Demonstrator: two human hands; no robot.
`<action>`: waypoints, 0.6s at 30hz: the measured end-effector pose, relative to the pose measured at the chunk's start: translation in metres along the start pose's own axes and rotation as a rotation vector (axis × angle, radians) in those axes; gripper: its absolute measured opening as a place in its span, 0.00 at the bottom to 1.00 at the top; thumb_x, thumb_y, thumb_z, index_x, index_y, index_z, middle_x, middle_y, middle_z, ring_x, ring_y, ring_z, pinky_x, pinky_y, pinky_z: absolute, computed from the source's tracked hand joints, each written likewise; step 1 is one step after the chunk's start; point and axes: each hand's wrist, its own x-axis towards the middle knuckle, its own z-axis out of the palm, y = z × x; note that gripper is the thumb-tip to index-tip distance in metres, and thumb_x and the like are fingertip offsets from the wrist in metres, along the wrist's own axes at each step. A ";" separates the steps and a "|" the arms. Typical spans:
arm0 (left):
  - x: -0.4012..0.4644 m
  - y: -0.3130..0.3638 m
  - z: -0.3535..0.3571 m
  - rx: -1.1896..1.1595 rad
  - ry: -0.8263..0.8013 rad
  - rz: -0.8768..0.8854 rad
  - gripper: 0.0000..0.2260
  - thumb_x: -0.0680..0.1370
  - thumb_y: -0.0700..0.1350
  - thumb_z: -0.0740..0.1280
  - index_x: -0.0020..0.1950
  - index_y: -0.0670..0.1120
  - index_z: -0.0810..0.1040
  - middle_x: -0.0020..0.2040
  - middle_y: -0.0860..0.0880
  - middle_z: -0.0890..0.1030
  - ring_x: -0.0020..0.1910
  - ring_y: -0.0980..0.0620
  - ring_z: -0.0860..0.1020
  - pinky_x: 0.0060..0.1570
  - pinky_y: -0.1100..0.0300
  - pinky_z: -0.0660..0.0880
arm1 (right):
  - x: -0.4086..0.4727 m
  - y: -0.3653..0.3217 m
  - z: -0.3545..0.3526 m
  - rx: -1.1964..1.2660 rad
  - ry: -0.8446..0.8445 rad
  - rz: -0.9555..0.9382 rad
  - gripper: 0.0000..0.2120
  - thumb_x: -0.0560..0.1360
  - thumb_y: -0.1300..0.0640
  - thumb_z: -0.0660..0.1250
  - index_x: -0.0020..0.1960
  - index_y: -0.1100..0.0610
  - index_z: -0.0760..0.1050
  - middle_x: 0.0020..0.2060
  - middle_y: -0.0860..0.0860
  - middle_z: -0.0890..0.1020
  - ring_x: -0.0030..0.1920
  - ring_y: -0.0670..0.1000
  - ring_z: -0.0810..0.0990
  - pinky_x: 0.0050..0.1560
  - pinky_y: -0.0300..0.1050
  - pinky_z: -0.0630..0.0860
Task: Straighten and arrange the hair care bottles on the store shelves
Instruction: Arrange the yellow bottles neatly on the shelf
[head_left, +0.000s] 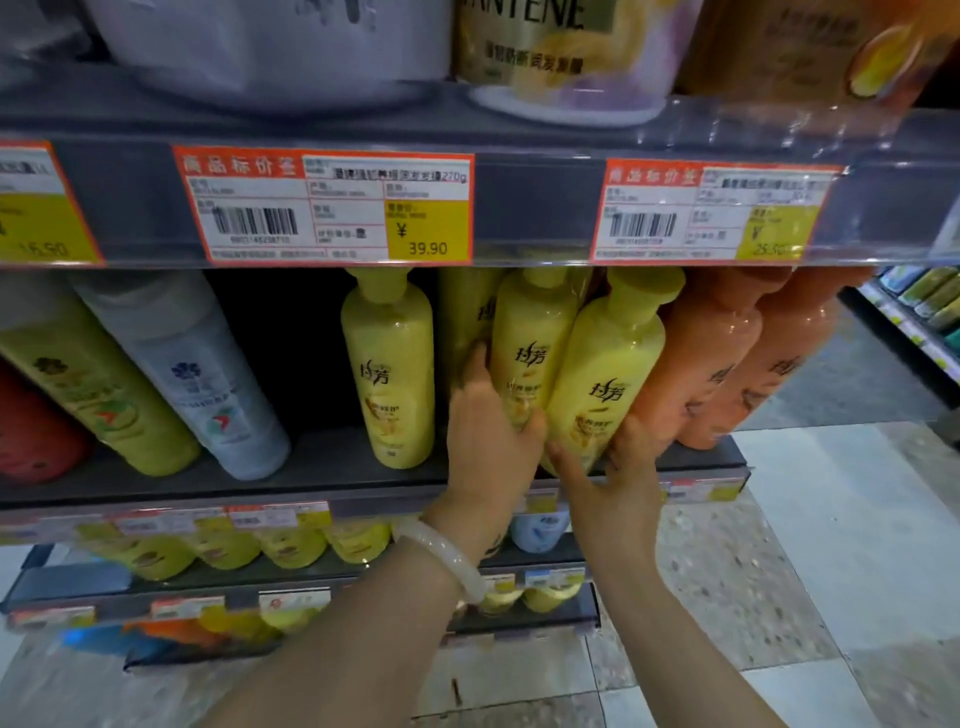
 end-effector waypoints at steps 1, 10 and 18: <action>0.001 0.000 -0.001 0.034 0.003 -0.014 0.31 0.68 0.42 0.72 0.68 0.42 0.66 0.59 0.43 0.74 0.60 0.45 0.72 0.61 0.49 0.72 | 0.001 0.001 0.001 -0.012 -0.004 0.005 0.22 0.69 0.54 0.74 0.60 0.50 0.71 0.50 0.43 0.80 0.47 0.40 0.79 0.44 0.34 0.76; 0.003 -0.012 -0.003 0.094 0.059 0.009 0.28 0.67 0.46 0.73 0.64 0.42 0.70 0.58 0.41 0.73 0.58 0.44 0.73 0.61 0.47 0.71 | 0.010 -0.005 0.000 -0.115 -0.053 0.024 0.26 0.66 0.57 0.75 0.61 0.52 0.68 0.45 0.43 0.76 0.43 0.44 0.75 0.35 0.25 0.66; 0.000 -0.007 0.006 0.112 0.039 -0.016 0.37 0.66 0.41 0.73 0.72 0.42 0.60 0.64 0.38 0.68 0.63 0.40 0.69 0.64 0.45 0.68 | 0.013 -0.003 -0.003 -0.103 -0.085 0.038 0.26 0.66 0.58 0.76 0.59 0.52 0.68 0.45 0.44 0.77 0.44 0.45 0.77 0.37 0.30 0.69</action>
